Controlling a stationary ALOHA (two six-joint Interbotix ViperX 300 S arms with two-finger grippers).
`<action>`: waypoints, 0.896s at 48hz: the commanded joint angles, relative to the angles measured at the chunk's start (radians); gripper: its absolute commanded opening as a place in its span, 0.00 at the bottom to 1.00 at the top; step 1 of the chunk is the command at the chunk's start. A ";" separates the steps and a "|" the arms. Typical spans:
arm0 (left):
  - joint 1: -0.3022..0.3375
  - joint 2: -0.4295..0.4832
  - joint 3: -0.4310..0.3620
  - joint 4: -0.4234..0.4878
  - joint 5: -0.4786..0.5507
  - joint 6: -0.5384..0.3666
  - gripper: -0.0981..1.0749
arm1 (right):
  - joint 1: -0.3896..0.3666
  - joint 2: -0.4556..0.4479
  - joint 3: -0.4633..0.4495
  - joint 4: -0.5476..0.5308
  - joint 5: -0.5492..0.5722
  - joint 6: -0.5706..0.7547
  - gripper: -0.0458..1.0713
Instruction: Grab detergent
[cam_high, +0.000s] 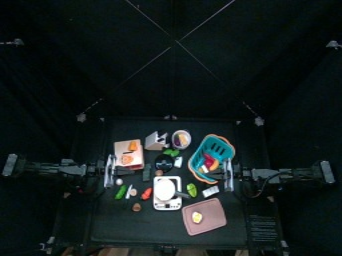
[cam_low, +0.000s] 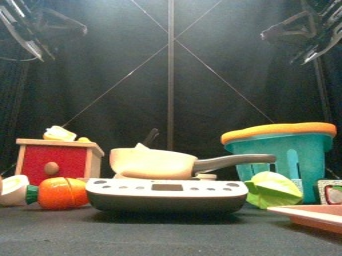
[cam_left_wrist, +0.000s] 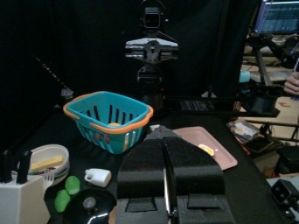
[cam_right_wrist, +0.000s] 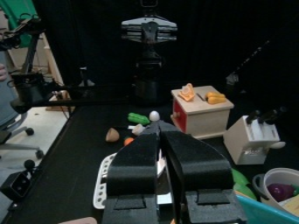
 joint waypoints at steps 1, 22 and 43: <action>-0.003 0.020 -0.026 0.000 -0.037 0.000 0.08 | -0.009 0.038 -0.031 0.005 -0.012 0.005 0.04; -0.025 0.176 -0.057 0.000 -0.107 0.003 0.09 | -0.077 0.382 -0.256 0.290 0.069 0.077 0.08; -0.025 0.245 -0.061 0.002 -0.107 0.005 0.28 | -0.156 0.695 -0.606 0.574 0.563 0.123 0.09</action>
